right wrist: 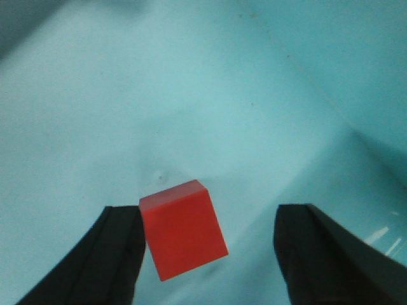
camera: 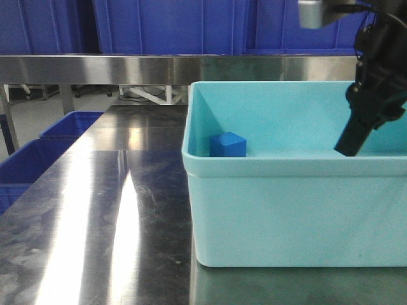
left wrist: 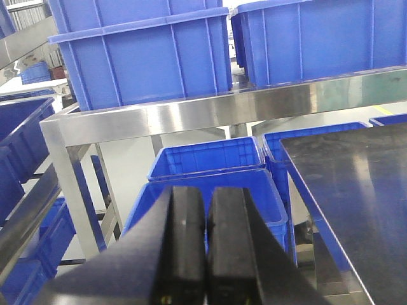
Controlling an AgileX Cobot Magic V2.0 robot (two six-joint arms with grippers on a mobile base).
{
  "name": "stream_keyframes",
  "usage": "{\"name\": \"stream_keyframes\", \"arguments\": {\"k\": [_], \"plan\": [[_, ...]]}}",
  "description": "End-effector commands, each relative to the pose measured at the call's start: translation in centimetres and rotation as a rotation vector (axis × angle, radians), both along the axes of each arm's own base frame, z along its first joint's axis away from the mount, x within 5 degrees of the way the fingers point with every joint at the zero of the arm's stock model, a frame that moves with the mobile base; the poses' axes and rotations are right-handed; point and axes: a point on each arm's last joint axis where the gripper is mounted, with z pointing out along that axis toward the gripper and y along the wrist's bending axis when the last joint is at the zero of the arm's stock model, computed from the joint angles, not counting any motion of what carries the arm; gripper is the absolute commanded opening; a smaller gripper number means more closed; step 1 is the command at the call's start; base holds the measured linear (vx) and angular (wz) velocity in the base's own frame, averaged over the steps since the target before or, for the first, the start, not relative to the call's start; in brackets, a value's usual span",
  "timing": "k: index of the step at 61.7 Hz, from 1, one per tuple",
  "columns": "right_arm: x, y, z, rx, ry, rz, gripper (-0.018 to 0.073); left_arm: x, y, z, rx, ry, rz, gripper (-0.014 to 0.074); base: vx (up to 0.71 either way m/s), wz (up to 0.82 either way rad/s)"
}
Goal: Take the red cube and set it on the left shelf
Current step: 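Lower the right gripper into the teal bin around the red cube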
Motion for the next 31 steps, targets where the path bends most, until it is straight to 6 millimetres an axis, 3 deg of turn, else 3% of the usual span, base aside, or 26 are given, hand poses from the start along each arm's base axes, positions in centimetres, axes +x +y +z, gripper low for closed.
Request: {"name": "stream_keyframes", "arguments": {"k": [1, 31], "plan": [[0.4, 0.0, 1.5, -0.014, -0.064, 0.024, 0.0545, 0.0, 0.0, 0.1, -0.005, -0.069, -0.006, 0.0106, 0.00, 0.00], [1.0, -0.2, 0.4, -0.083, -0.047, 0.056, 0.0545, 0.0, 0.0, 0.1, -0.005, -0.069, -0.006, 0.0106, 0.00, 0.00]]}}
